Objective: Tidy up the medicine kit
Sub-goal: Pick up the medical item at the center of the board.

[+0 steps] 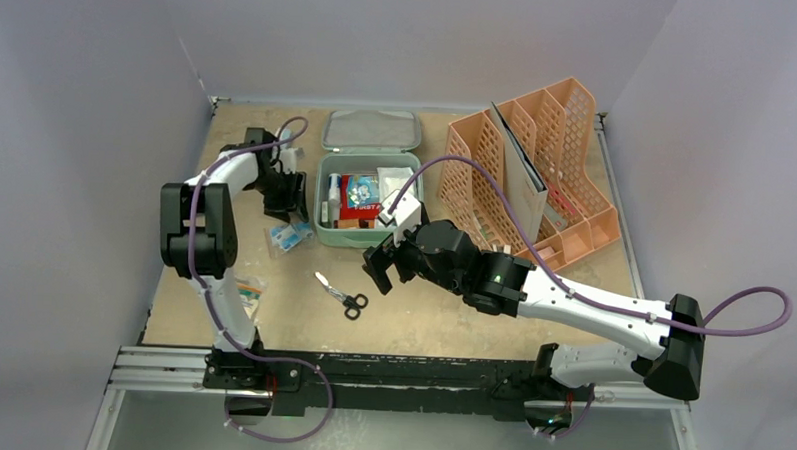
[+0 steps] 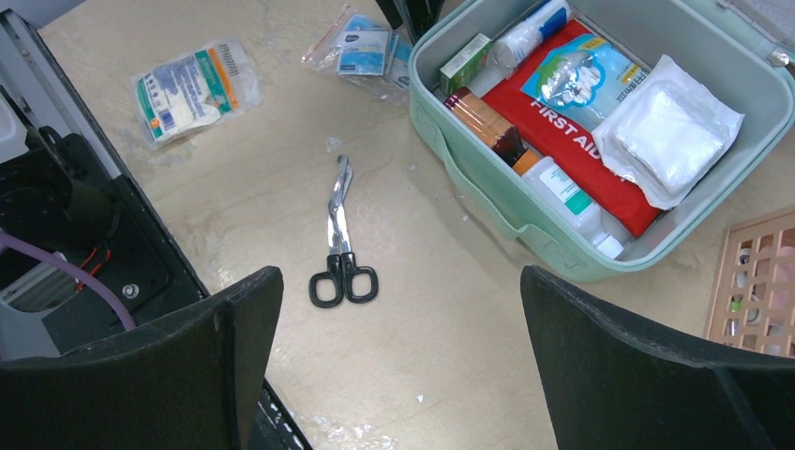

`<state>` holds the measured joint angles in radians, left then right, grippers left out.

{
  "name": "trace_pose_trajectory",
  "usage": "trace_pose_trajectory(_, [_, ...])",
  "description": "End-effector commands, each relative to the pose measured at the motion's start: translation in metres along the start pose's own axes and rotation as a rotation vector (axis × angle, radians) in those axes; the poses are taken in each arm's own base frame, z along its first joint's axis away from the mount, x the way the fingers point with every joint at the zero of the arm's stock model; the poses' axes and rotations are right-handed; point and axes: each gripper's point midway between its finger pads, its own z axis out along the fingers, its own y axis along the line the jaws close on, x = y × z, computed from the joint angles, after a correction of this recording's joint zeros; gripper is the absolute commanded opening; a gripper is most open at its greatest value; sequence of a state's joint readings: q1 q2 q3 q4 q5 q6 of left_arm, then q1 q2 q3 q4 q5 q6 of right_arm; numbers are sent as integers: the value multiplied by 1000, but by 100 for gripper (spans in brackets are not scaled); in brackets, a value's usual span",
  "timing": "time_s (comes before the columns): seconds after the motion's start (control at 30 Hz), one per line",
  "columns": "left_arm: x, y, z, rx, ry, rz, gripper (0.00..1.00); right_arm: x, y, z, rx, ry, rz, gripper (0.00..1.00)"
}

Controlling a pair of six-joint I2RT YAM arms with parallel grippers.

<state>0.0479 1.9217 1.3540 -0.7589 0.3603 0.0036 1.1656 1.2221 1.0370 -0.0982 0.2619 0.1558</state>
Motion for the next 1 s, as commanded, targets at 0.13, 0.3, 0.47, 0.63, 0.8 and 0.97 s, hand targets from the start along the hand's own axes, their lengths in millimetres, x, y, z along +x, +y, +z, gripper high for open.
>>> trace_pose_trajectory(0.13, [14, 17, 7, -145, 80, 59, 44, -18, 1, -6, -14, -69, 7, 99])
trace_pose_trajectory(0.3, [22, 30, 2, -233, 104, 37, 27, -19, 1, -7, -13, -79, 13, 99])
trace_pose_trajectory(0.47, [24, 34, -7, -273, 105, 25, 0, -20, 0, -10, -11, -85, 15, 99])
trace_pose_trajectory(0.63, [15, 19, -22, -246, 39, -39, 0, -18, 0, -10, -11, -82, 14, 99])
trace_pose_trajectory(0.8, [4, 4, -45, -221, -60, -84, 0, -17, 0, -10, -13, -81, 17, 99])
trace_pose_trajectory(0.97, [-5, -1, -70, -243, -138, -100, 0, -15, 1, -7, -16, -75, 16, 99])
